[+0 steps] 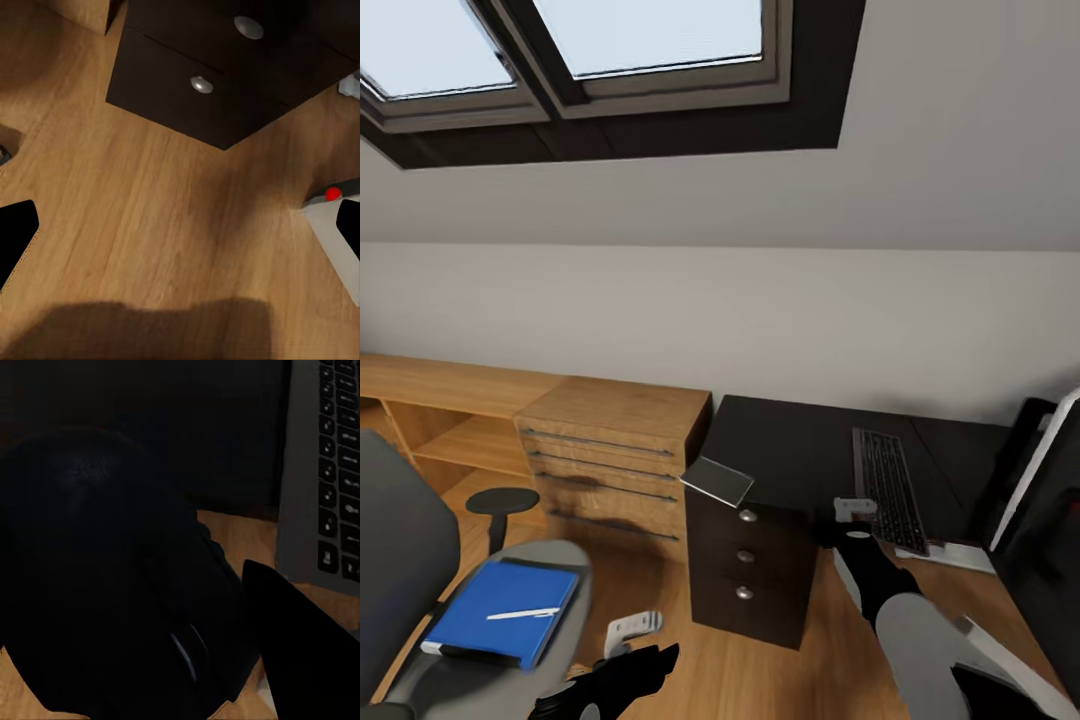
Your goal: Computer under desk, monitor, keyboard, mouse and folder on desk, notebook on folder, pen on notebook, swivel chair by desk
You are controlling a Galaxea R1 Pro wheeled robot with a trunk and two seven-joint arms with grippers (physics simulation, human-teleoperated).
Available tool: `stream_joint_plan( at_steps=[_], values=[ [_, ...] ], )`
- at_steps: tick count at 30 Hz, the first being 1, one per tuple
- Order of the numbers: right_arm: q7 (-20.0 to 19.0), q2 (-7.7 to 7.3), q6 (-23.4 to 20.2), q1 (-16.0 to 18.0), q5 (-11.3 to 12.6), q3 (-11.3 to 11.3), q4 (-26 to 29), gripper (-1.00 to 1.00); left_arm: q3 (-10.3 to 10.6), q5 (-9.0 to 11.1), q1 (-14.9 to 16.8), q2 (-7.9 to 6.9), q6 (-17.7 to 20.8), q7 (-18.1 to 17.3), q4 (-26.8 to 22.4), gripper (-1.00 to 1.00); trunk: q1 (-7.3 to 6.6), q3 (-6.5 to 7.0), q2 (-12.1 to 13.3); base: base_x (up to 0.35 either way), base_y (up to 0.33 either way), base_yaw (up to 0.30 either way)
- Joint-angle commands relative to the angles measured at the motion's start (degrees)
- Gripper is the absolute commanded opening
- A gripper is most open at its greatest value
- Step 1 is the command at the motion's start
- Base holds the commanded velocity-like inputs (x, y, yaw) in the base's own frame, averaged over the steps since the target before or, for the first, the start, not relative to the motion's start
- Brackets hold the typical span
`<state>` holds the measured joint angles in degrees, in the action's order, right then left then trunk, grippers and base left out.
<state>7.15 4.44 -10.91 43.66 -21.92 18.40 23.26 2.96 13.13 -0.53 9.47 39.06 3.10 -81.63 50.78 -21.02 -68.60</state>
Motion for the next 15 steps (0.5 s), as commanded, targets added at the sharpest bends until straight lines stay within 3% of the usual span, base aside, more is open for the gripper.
stream_joint_plan(
  at_steps=[1,5,10,15],
  values=[
    [-0.03,0.19,-0.73,0.02,-0.31,0.25,0.75,-1.00,-0.02,0.51,0.00,-0.03,0.23,0.33,-0.09,1.00,0.04,-0.06,-0.03,0.312,0.000,0.001],
    [-0.51,0.93,-1.89,0.01,-0.12,0.47,3.92,-1.00,-0.11,0.50,0.00,-0.26,0.23,0.33,-0.11,1.00,0.04,-0.06,-0.03,0.317,0.000,0.000],
    [-0.86,1.17,-1.32,0.00,0.02,0.58,2.63,-1.00,-0.07,0.49,0.00,-0.32,0.23,0.33,-0.11,1.00,0.04,-0.06,-0.03,0.318,0.070,0.000],
    [-0.65,1.10,1.31,0.02,-0.20,0.47,0.23,-1.00,-0.02,0.49,0.00,-0.33,0.12,0.33,-0.11,1.00,0.04,-0.06,-0.03,0.284,0.204,0.000]
  ],
)
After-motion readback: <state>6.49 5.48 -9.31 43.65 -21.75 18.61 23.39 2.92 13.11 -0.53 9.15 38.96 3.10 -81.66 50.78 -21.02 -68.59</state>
